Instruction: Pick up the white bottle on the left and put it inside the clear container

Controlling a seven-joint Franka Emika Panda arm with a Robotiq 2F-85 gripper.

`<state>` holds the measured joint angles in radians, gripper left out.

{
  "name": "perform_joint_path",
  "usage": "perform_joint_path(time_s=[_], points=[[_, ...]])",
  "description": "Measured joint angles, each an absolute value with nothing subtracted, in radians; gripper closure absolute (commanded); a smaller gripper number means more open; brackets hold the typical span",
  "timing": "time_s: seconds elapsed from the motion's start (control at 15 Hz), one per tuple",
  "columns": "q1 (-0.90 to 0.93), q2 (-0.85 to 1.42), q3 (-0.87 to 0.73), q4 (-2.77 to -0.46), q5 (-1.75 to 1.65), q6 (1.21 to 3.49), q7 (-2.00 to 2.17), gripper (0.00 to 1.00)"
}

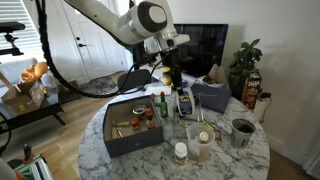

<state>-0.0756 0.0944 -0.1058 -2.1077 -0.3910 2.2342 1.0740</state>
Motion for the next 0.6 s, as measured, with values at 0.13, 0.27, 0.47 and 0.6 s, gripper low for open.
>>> perform_joint_path(time_s=[0.13,0.27,0.47,0.6], points=[[-0.076,0.138,-0.103,-2.098,-0.277,2.269,1.067,0.81],[-0.066,0.155,-0.093,-2.079,-0.21,2.311,1.066,0.81],[-0.058,0.168,-0.092,-2.043,-0.201,2.315,1.07,0.56],[-0.058,0.168,-0.093,-2.043,-0.201,2.315,1.069,0.56]])
